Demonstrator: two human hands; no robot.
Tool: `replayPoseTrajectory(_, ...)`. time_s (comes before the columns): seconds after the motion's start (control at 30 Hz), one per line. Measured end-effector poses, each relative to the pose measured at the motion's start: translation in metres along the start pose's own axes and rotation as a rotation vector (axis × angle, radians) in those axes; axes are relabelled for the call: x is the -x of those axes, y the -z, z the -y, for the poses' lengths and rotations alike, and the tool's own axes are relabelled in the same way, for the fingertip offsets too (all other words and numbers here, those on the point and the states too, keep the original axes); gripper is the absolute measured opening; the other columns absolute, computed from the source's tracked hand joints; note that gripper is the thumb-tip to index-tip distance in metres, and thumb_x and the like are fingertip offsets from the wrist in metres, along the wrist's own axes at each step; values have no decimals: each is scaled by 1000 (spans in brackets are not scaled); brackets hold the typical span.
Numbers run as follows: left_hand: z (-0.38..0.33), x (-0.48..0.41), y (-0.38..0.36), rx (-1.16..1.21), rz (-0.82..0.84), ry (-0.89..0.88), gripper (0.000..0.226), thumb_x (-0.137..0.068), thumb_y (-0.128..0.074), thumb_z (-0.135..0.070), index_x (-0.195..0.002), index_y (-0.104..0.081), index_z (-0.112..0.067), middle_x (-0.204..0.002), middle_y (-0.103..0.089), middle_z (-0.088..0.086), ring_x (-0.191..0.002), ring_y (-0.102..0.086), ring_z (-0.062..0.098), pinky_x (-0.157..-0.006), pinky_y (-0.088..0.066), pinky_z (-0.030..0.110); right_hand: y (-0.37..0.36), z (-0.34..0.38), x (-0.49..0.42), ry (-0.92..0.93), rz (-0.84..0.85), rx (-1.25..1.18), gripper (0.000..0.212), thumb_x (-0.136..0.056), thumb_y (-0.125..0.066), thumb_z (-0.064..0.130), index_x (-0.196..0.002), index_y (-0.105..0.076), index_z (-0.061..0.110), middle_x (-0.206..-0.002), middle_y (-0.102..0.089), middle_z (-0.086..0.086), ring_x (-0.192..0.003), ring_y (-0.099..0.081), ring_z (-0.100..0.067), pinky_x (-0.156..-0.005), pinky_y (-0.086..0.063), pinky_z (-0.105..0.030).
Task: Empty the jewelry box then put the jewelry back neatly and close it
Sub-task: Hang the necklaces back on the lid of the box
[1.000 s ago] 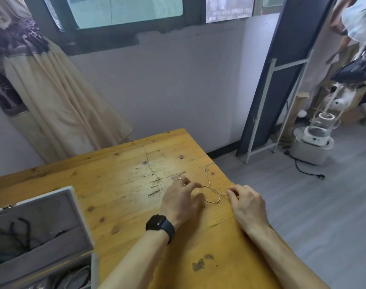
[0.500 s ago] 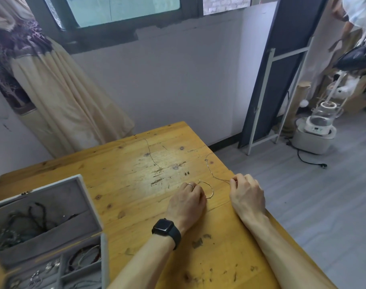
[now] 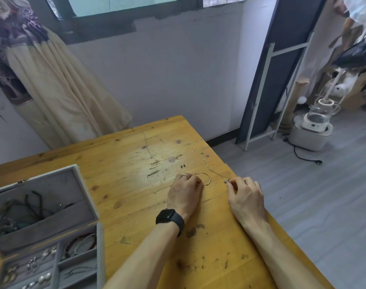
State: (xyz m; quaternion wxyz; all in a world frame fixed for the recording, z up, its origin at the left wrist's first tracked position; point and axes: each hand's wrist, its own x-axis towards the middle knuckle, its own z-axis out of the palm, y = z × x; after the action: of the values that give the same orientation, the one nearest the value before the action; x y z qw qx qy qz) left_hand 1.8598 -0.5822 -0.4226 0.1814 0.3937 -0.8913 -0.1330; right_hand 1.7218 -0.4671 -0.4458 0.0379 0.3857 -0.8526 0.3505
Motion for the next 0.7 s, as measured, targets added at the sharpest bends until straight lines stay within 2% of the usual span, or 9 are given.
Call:
replayPoseTrajectory(0.23,1,1,-10,19,-55,-20,23,-100,-55,-33,-111,-74,-24,-119,-69,-7,-112,-54,17,-87,-51,30,-2,0,0,20,-36,23,11,-93,-67,23,-89,-69,12,-84,-62,-5,-76,-45,-19,-66,-37,-28)
replayPoseTrajectory(0.37,3,5,-11,37,-71,-24,20,-100,-56,-30,-111,-71,-24,-131,-63,-1,-118,-55,21,-90,-53,35,-2,0,2,33,-39,36,9,-91,-68,21,-89,-67,12,-84,-61,-5,-77,-44,-19,-66,-38,-28)
replayPoseTrajectory(0.5,4,13,-8,44,-33,-31,23,-102,-51,-31,-119,-64,-26,-142,-52,1,-122,-53,21,-86,-55,35,-2,-1,4,47,-29,51,9,-92,-66,20,-92,-67,12,-89,-60,-8,-79,-41,-19,-69,-37,-29)
replayPoseTrajectory(0.63,4,25,-4,-1,12,-78,34,-103,-40,-40,-126,-62,-29,-148,-48,0,-125,-52,20,-88,-55,38,-1,-1,4,49,-20,69,10,-93,-64,20,-94,-68,11,-90,-59,-9,-80,-40,-20,-70,-36,-30)
replayPoseTrajectory(0.7,4,32,0,-35,26,-91,41,-102,-34,-43,-130,-60,-30,-147,-49,-1,-125,-52,20,-88,-56,39,-1,0,5,52,-15,81,14,-92,-64,20,-101,-68,10,-93,-60,-10,-81,-44,-22,-70,-38,-30)
